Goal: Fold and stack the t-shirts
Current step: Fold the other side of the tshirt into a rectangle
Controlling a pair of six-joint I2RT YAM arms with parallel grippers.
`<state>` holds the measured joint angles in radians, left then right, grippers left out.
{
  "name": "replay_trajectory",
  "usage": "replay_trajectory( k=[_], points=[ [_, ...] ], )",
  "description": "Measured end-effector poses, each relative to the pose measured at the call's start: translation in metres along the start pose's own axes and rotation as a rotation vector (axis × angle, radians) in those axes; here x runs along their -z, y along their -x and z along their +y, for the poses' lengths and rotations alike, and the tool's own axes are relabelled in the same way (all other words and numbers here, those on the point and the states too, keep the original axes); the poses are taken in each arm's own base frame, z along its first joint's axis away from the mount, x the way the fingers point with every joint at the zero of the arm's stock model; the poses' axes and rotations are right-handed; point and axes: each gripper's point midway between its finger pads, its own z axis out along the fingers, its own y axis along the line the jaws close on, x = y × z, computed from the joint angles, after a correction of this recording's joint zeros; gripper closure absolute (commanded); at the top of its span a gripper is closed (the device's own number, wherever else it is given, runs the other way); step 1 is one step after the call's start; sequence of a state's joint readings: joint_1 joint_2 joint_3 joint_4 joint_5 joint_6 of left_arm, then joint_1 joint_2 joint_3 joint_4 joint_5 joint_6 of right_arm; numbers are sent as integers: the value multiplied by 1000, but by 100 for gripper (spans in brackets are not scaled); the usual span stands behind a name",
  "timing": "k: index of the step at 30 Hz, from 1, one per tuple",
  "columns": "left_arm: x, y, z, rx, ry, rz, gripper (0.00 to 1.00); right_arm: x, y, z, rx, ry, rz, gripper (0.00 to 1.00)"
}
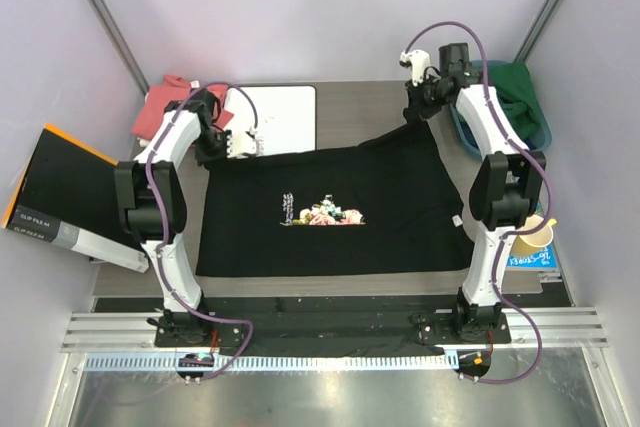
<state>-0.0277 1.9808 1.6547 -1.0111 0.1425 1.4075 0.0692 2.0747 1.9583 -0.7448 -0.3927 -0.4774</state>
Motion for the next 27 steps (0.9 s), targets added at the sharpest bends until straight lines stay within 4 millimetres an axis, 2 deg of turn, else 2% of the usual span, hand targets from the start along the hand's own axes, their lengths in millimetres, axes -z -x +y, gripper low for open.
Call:
replay_trajectory(
  k=[5, 10, 13, 18, 20, 22, 27],
  points=[
    [1, -2, -29, -33, -85, 1, 100, 41, -14, 27, 70, 94, 70, 99],
    [9, -3, -41, -58, -121, 1, 100, 74, -40, 57, 131, 213, 172, 99],
    [12, -3, -50, -73, -154, 0, 100, 80, -60, 68, 163, 275, 233, 99],
    [16, -4, -68, -96, -231, -3, 100, 84, -120, 94, 173, 386, 384, 99],
    [17, -5, -75, -103, -260, -3, 100, 89, -138, 101, 181, 415, 432, 99],
    [17, -6, -82, -107, -281, -3, 100, 94, -144, 103, 203, 422, 449, 99],
    [19, -9, -101, -123, -326, 1, 100, 110, -147, 100, 295, 392, 452, 99]
  ],
)
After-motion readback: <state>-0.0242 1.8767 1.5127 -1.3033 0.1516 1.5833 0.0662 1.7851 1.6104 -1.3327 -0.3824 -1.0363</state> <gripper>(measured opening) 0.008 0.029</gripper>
